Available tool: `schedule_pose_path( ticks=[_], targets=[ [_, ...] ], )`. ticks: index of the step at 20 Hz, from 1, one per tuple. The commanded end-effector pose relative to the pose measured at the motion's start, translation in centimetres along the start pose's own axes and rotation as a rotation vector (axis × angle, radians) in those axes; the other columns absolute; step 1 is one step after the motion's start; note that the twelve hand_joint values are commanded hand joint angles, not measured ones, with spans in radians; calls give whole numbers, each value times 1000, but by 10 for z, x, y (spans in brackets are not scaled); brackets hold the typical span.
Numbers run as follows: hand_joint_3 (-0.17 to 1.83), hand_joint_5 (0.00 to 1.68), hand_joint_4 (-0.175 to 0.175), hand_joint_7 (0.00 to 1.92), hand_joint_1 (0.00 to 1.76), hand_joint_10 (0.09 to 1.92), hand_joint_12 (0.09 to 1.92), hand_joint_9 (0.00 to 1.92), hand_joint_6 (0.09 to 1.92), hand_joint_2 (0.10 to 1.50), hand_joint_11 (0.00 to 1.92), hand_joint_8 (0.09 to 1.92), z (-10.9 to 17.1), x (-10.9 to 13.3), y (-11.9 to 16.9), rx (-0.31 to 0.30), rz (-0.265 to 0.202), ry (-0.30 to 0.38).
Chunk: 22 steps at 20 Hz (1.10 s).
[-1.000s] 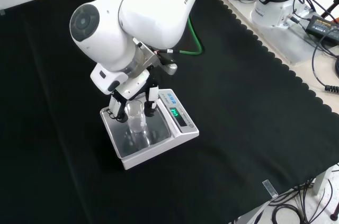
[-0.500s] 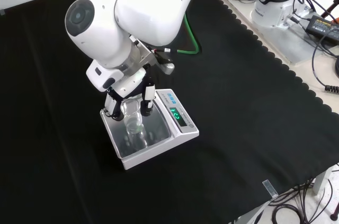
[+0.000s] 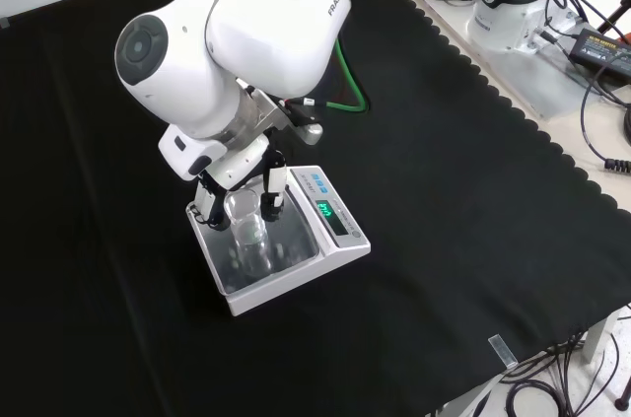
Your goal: Put the beaker on the electronic balance.
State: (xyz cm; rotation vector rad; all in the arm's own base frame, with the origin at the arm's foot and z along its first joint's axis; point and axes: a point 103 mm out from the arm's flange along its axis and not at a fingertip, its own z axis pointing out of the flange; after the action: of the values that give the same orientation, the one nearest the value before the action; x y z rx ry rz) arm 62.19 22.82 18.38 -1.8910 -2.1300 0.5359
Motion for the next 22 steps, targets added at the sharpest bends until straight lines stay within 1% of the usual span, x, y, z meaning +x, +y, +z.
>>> schedule_pose_path(
  ticks=[1, 3, 4, 5, 7, 8, 10, 12, 14, 16, 17, 18, 20, 22],
  targets=[
    [192, 960, -175, 1091, 1147, 659, 680, 1449, 1048, 1029, 1573, 998, 5, -11, -2, 2, -3, 13],
    [164, 965, -169, 1088, 1143, 609, 666, 1462, 1038, 1039, 1627, 987, 4, -12, -3, 3, -3, 12],
    [198, 925, -170, 1086, 1111, 551, 655, 1478, 998, 992, 1642, 974, 4, -12, -3, 4, -1, 12],
    [289, 889, -173, 1079, 1075, 487, 654, 1504, 955, 919, 1640, 965, 4, -12, -3, 10, 0, 8],
    [507, 820, -175, 1051, 1024, 399, 660, 1525, 930, 779, 1624, 962, 4, -9, -2, 13, 1, -1],
    [572, 790, -175, 1030, 1007, 377, 661, 1522, 926, 735, 1614, 960, 4, -7, -2, 16, 1, 0],
    [628, 748, -175, 995, 985, 355, 663, 1508, 920, 693, 1598, 955, 4, -2, -1, 22, 2, -1],
    [650, 690, -175, 949, 963, 349, 675, 1488, 917, 668, 1576, 957, 5, 1, -1, 32, 3, -8],
    [649, 579, -175, 877, 931, 363, 706, 1443, 907, 647, 1539, 968, 5, 3, -1, 34, 1, -7],
    [627, 448, -175, 763, 891, 408, 749, 1386, 843, 632, 1491, 982, 5, 2, -1, 35, 4, -10],
    [612, 409, -175, 714, 876, 441, 768, 1356, 802, 630, 1469, 983, 6, 2, -1, 36, 6, -13],
    [602, 387, -174, 684, 866, 464, 781, 1336, 775, 629, 1455, 982, 6, 2, -1, 38, 6, -14],
    [593, 368, -172, 654, 858, 485, 790, 1314, 750, 629, 1440, 978, 7, -6, -3, 38, -1, -3],
    [581, 367, -169, 635, 844, 514, 807, 1289, 722, 627, 1418, 967, 6, -7, -3, 38, 0, -8]
  ],
)
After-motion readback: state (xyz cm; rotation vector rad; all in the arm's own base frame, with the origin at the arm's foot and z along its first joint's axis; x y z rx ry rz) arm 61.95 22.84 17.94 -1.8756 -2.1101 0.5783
